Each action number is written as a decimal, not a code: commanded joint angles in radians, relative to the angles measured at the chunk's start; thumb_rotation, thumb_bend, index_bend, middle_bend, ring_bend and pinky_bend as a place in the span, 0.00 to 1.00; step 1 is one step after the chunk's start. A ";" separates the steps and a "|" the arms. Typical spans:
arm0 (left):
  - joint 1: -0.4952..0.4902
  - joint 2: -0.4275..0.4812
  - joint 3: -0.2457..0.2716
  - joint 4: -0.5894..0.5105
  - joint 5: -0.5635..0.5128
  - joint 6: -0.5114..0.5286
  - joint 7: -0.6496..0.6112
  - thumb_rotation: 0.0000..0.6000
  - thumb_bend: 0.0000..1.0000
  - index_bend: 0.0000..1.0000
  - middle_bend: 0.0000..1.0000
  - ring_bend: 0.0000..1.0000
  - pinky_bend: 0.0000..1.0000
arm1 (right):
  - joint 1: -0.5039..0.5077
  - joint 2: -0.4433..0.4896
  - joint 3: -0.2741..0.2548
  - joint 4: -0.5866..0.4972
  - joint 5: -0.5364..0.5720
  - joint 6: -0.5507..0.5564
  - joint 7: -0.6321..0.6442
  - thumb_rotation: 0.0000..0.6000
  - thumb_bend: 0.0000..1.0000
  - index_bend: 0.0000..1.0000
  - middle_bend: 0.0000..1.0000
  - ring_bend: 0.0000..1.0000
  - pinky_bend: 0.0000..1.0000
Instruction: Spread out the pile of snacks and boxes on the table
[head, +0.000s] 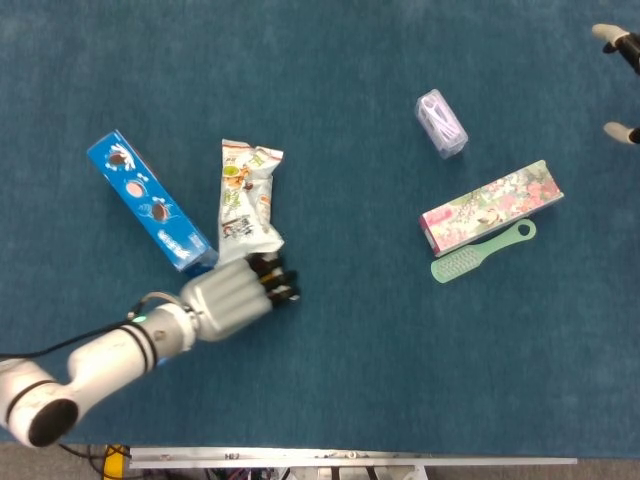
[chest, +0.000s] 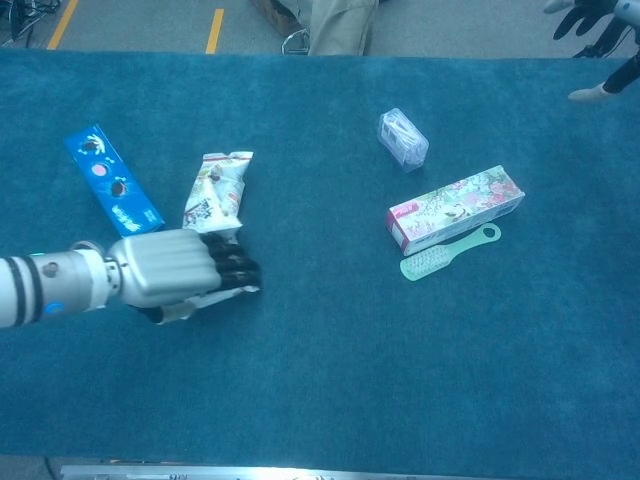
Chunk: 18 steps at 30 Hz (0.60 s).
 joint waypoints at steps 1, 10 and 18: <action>0.009 0.023 0.014 -0.005 -0.001 0.023 0.003 1.00 0.47 0.04 0.02 0.00 0.12 | -0.002 0.003 0.002 -0.010 0.004 0.002 -0.009 1.00 0.15 0.12 0.26 0.23 0.37; 0.017 0.050 0.009 -0.018 0.030 0.062 -0.028 1.00 0.47 0.04 0.02 0.00 0.12 | -0.008 0.013 0.005 -0.043 0.018 0.009 -0.038 1.00 0.14 0.12 0.26 0.23 0.37; 0.033 0.149 -0.004 -0.130 0.053 0.121 -0.079 1.00 0.47 0.04 0.02 0.00 0.12 | -0.029 0.032 -0.006 -0.066 -0.005 0.030 -0.033 1.00 0.14 0.12 0.26 0.23 0.37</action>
